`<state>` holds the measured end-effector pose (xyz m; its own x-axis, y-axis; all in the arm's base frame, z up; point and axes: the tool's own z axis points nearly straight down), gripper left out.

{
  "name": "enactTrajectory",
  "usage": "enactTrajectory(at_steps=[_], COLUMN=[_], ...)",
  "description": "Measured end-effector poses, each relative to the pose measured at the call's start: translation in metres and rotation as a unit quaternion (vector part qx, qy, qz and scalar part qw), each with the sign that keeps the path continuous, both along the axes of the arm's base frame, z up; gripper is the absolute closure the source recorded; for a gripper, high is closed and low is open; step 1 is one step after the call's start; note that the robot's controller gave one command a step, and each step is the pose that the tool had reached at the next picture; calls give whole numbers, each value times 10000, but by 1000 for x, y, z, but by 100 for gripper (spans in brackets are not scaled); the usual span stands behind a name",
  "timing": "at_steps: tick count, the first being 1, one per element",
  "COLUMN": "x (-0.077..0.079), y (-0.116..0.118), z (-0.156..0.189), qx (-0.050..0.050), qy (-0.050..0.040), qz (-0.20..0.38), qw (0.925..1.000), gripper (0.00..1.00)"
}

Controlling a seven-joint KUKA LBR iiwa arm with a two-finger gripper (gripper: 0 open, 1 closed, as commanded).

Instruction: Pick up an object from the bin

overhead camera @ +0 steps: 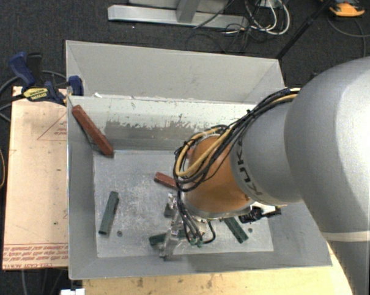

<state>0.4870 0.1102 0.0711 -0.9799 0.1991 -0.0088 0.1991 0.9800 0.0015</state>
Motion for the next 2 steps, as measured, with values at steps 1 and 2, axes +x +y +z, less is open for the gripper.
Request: enactTrajectory(at_steps=[1,2], x=[-2,-3], y=[4,9], z=[-1,198], qx=[7,14], qy=[38,-5], qz=[31,226], qw=[10000,9997], gripper=[100,100])
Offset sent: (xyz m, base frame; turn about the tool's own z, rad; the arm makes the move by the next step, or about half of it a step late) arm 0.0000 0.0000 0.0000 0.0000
